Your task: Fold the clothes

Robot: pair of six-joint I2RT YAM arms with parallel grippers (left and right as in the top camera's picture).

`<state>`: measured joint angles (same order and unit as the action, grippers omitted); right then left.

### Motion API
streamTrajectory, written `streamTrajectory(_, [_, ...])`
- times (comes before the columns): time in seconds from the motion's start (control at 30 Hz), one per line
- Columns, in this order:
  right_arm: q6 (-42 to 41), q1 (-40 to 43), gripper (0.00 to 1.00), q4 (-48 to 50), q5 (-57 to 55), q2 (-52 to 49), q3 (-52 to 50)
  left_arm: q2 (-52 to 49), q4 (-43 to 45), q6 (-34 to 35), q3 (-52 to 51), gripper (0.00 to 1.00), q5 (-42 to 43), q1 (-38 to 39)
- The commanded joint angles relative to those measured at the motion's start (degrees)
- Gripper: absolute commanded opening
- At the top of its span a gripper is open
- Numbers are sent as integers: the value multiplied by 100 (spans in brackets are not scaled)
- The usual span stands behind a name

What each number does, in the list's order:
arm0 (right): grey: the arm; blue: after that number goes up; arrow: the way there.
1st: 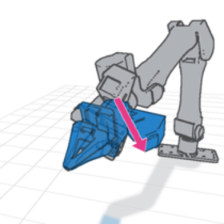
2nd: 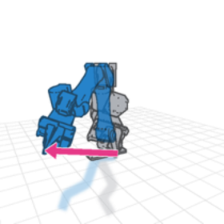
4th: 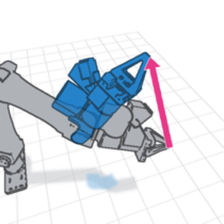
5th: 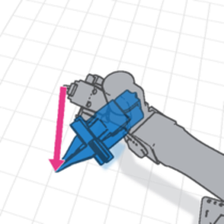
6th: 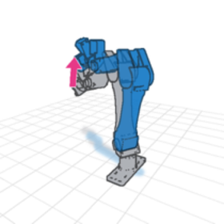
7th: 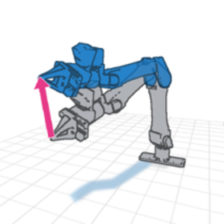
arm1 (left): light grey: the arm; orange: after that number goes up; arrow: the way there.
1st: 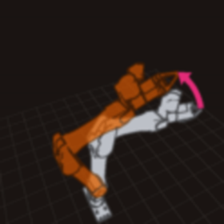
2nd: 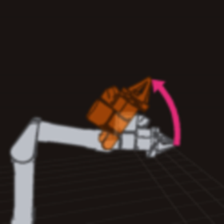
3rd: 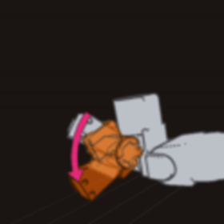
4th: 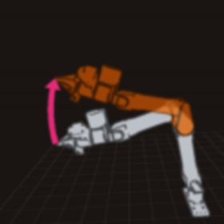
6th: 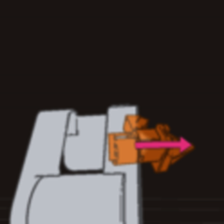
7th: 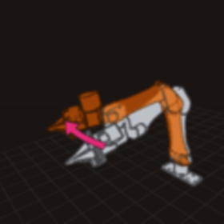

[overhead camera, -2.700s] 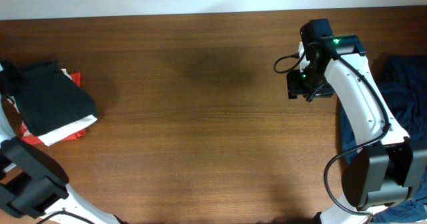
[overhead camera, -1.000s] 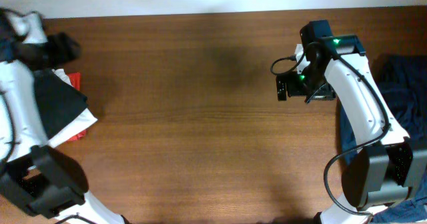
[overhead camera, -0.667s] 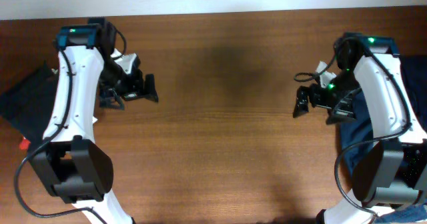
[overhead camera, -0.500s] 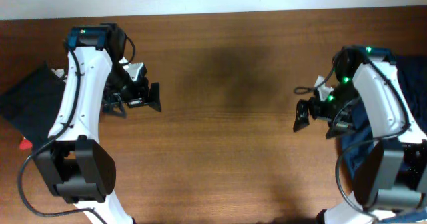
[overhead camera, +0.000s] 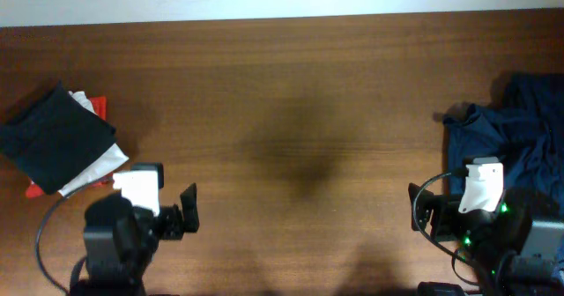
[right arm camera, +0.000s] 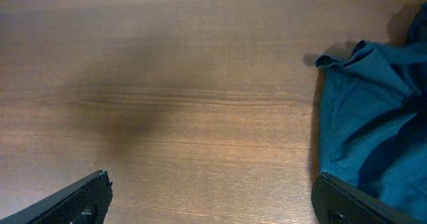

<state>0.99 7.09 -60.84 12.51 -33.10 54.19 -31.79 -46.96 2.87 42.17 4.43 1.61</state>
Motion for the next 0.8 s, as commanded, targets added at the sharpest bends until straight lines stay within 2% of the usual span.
streamTrajectory(0.0, [-59, 7, 99, 20, -114, 127, -66, 487, -249, 52, -79, 99, -83, 11])
streamTrajectory(0.4, [44, -28, 99, 66, -227, 319, -92, 492, -348, 52, -79, 99, -83, 11])
streamTrajectory(0.5, [221, -452, 99, 881, -289, 743, -590, 494, -348, 52, -79, 99, -83, 11])
streamTrajectory(0.7, [221, -800, 99, 4079, -380, 2776, -3462, 492, -348, 52, -79, 99, -83, 11])
streamTrajectory(0.77, [221, -785, 99, 4649, -437, 3156, -4041, 494, -348, 52, -79, 99, -83, 11])
